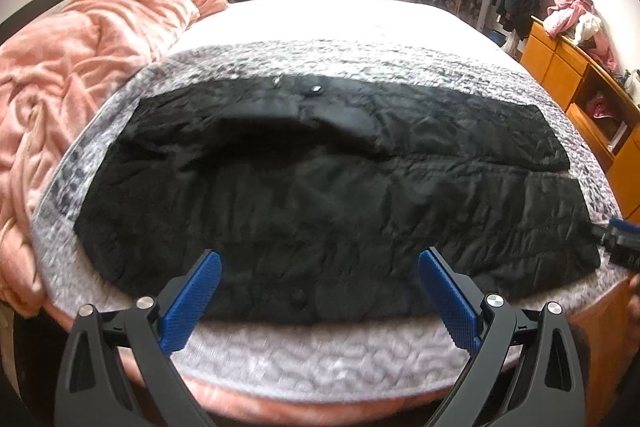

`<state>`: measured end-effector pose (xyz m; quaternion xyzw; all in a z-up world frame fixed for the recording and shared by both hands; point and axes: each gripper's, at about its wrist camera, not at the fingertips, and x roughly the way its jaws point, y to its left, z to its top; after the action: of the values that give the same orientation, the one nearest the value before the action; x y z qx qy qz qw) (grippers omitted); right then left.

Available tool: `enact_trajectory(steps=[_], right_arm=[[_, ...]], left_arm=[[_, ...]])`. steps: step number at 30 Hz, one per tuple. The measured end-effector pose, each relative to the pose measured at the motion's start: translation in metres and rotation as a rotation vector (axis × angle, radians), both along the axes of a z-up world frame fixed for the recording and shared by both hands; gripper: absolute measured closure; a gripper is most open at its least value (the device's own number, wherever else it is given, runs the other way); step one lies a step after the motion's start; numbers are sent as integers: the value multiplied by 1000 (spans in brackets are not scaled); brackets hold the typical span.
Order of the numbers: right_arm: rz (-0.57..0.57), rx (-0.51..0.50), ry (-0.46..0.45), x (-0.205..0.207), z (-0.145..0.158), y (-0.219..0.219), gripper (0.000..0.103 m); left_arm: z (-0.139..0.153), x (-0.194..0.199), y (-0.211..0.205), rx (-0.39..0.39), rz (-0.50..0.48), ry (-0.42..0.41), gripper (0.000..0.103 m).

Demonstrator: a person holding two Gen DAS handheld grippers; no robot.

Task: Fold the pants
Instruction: 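Grasp the black pants' leg hem with the right tool while the left tool grasps the other hem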

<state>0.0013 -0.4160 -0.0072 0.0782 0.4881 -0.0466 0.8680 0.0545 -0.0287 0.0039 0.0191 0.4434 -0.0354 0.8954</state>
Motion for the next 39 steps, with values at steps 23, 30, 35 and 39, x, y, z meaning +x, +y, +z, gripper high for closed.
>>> enact_trajectory(steps=[23, 30, 35, 39], right_arm=[[-151, 225, 212, 280, -146, -265, 2], [-55, 169, 172, 270, -140, -256, 9], [32, 221, 109, 254, -119, -249, 85], [146, 216, -5, 237, -89, -238, 95]], left_arm=[[-39, 177, -142, -152, -223, 70, 4], [-52, 188, -150, -158, -222, 127, 4], [-49, 195, -165, -141, -259, 114, 4], [-48, 211, -180, -184, -337, 131, 4]])
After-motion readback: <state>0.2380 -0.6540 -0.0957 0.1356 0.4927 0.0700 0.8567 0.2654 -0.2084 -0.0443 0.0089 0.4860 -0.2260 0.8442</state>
